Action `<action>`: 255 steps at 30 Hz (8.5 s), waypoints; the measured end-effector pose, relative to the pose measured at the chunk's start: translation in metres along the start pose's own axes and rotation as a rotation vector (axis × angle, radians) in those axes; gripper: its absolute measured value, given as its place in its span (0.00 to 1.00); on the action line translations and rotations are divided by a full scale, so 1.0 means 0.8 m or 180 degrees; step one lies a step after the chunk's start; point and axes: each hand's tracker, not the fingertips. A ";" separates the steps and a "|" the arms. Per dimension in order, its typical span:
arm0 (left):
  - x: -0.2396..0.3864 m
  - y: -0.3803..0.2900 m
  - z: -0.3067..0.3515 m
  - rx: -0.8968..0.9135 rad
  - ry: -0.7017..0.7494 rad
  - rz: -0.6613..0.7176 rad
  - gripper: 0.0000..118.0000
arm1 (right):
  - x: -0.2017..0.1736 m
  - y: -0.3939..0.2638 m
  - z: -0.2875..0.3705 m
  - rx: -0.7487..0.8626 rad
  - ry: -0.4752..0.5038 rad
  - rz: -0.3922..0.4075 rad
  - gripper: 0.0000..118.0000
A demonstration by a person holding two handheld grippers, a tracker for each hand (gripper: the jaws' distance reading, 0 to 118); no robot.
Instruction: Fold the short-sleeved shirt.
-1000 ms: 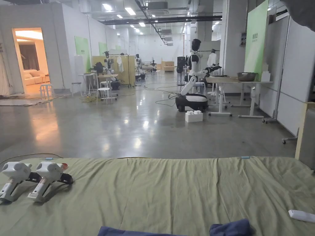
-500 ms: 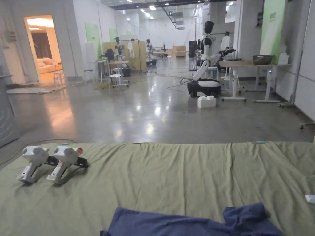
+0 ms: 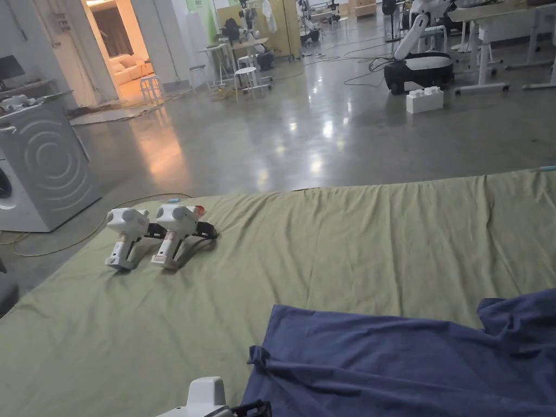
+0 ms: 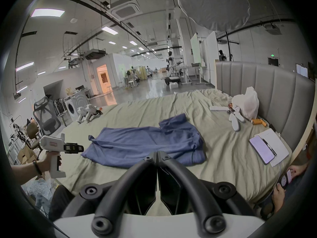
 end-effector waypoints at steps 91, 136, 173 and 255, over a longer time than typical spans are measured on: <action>0.185 -0.068 0.402 0.2267 -0.0020 -0.0874 0.00 | -0.043 0.034 0.066 0.1001 0.0107 0.0468 0.00; 0.057 0.046 -0.130 -0.0754 0.0421 -0.0629 0.02 | 0.070 -0.016 -0.104 -0.0514 -0.0280 0.0021 0.00; -0.007 -0.103 0.189 -0.0342 -0.0437 0.0069 0.00 | 0.153 -0.064 -0.044 -0.1244 -0.0352 -0.0301 0.00; -0.115 -0.142 0.099 -0.0016 -0.1210 0.2250 0.85 | -0.008 -0.010 0.028 0.0153 0.0223 -0.0009 0.00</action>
